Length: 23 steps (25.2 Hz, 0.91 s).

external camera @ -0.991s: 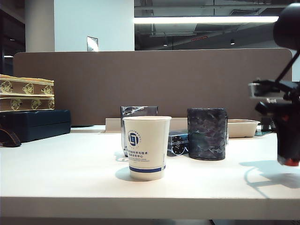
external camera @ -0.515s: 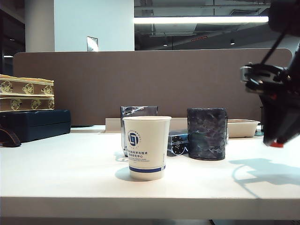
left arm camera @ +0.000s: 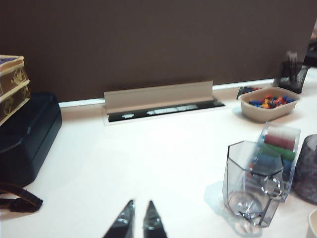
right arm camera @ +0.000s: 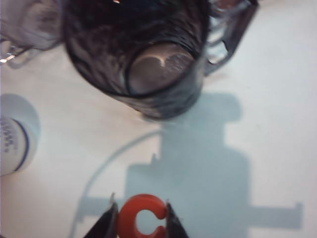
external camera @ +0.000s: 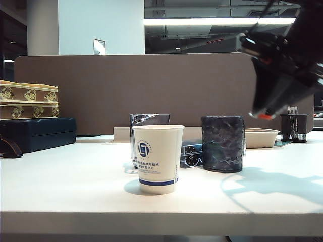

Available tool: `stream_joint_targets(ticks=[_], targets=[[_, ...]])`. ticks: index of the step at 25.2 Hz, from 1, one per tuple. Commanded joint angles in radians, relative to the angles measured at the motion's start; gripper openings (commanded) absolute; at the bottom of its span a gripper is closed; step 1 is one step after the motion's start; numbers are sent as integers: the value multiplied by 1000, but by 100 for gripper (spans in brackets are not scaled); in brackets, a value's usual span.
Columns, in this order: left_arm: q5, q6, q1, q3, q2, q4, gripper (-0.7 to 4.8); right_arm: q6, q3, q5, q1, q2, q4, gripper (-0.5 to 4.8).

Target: Pick up the letter "c" and put it in the paper cup.

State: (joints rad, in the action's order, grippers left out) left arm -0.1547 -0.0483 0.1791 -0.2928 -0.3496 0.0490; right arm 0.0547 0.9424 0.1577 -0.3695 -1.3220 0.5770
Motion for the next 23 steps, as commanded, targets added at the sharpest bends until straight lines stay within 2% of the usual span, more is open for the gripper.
stream_joint_targets(ticks=[1,6,15,23], targets=[[20,-13,0,-1,0,13,26,-6,39,2,-27,4,25,116],[20,-53,0,-1,0,13,26,-5,105,3,-85,4,86,116],[21,-53,0,-1,0,13,26,31,158,6,-204,-5,69,116],[20,-53,0,-1,1,13,26,74,175,53,-285,-60,19,117]])
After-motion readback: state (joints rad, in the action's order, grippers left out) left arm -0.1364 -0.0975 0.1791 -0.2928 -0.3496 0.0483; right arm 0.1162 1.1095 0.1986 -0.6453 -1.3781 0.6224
